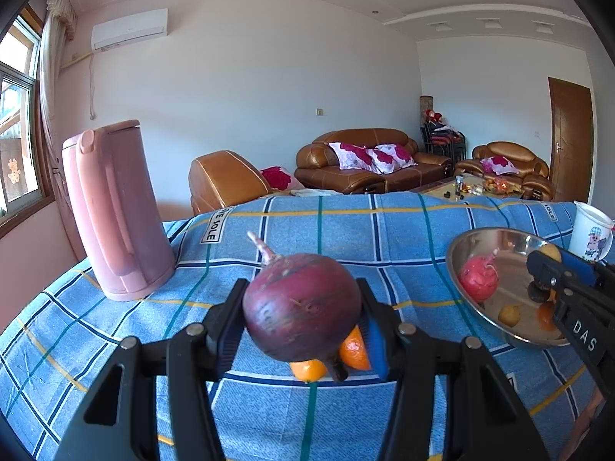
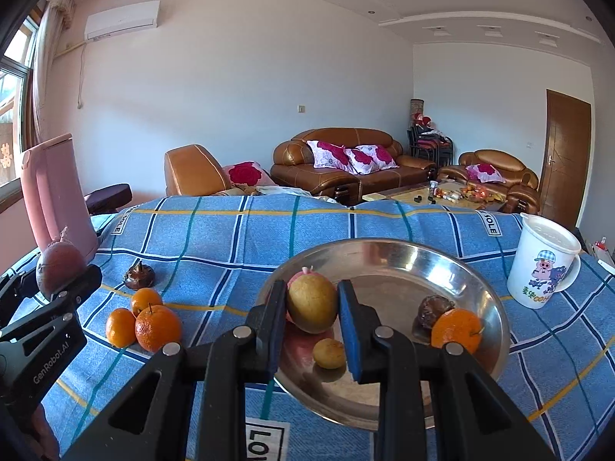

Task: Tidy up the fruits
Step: 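Carry the purple fruit and tan fruit over the steel plate with both tools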

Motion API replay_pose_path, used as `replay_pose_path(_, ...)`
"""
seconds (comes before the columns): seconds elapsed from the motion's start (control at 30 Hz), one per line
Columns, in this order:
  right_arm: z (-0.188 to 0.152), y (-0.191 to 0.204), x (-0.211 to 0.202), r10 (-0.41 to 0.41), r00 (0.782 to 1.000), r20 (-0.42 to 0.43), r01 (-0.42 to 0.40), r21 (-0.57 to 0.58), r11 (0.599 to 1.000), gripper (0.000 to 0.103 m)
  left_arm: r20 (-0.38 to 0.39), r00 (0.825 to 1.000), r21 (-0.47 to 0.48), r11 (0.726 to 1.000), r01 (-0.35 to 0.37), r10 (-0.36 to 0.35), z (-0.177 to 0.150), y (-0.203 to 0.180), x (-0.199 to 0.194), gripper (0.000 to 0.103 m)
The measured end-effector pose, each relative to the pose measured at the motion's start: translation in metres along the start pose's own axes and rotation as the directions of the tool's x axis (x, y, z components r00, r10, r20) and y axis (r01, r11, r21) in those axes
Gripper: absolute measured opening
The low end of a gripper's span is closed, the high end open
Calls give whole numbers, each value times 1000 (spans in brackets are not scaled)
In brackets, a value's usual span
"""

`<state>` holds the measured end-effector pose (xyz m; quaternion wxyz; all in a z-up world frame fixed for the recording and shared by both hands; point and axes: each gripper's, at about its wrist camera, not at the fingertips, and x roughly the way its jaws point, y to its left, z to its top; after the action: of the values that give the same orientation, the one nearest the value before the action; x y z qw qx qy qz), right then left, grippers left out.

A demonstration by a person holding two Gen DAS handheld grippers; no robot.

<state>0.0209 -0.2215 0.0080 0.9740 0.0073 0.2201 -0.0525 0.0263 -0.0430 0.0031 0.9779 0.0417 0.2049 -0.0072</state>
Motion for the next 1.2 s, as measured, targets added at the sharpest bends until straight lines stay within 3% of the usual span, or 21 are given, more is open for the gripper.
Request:
replay_pose_path(0.47,1,-51,-7,0,1000,8,-1,34,999,28,-26,999,15,999,47,-46,3,-50,-1,56)
replay_pose_path(1.2,5,-137,-3,-79,997,-2,79,95,992,28,-36,992,80,989,127,-125,12,-133,-1,56)
